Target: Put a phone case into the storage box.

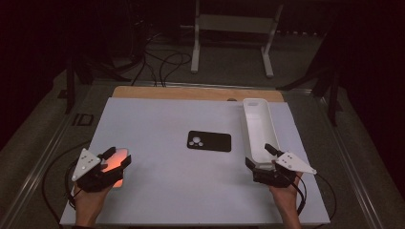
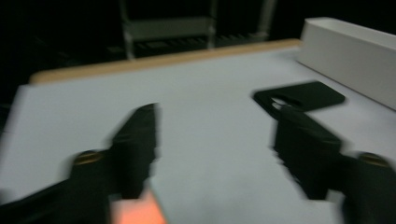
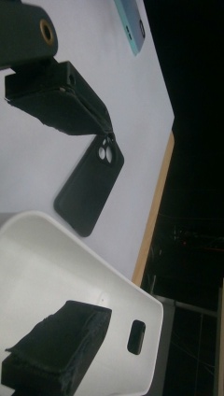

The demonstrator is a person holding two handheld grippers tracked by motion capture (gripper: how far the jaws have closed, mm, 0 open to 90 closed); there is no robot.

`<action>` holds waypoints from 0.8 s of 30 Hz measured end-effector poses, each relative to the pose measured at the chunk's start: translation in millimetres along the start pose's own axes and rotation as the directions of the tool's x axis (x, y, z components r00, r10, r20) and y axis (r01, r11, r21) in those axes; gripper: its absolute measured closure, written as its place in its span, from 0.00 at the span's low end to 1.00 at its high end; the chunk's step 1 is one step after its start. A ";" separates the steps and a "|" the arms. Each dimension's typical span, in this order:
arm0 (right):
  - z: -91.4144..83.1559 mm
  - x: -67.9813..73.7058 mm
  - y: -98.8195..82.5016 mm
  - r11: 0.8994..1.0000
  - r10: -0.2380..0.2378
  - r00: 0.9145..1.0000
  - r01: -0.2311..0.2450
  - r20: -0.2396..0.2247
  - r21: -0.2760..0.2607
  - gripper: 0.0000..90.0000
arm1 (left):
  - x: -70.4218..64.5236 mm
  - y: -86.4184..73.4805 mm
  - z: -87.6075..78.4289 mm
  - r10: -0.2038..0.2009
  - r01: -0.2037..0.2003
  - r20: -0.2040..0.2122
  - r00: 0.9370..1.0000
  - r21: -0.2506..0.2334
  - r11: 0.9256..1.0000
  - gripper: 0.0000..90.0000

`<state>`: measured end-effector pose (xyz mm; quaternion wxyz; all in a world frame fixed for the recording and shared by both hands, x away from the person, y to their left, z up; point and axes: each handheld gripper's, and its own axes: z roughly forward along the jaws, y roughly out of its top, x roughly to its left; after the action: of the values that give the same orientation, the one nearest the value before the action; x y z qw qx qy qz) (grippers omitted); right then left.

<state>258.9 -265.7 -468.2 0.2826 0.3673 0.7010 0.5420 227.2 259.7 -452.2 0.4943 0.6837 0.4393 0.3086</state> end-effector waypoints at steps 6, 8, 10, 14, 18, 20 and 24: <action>-7.4 2.4 -2.1 1.000 0.005 1.000 -0.005 -0.013 -0.006 0.11 | 4.6 1.5 -20.3 -0.016 0.016 -0.005 1.000 -0.057 0.998 0.04; -9.2 2.8 -2.7 1.000 0.007 1.000 -0.007 -0.014 -0.004 0.11 | 6.7 1.2 -24.5 -0.020 0.019 -0.014 1.000 -0.057 0.998 0.02; -11.3 3.2 -3.7 1.000 0.007 1.000 -0.007 -0.017 -0.002 0.11 | 8.2 1.3 -26.7 -0.020 0.019 -0.030 0.999 -0.056 0.998 0.01; -12.9 3.3 -4.4 1.000 0.007 1.000 -0.007 -0.016 0.000 0.11 | 10.9 1.6 -26.3 -0.054 0.053 -0.043 0.998 -0.029 0.998 0.00; -10.2 3.4 -5.3 1.000 0.005 1.000 -0.004 -0.019 0.009 0.11 | 11.2 0.9 -24.3 -0.058 0.058 -0.053 0.997 -0.007 0.998 0.00; -9.0 3.8 -5.6 1.000 0.002 1.000 -0.002 -0.023 0.013 0.11 | 11.6 0.7 -23.6 -0.059 0.059 -0.060 0.996 0.003 0.998 0.00; -7.5 4.0 -5.6 1.000 0.001 1.000 0.000 -0.022 0.016 0.11 | 13.5 0.5 -22.2 -0.061 0.064 -0.081 0.995 0.030 0.997 0.00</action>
<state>249.5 -267.3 -471.7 0.2720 0.3639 0.7081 0.5405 214.0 280.8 -444.8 0.4745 0.6647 0.4850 0.3129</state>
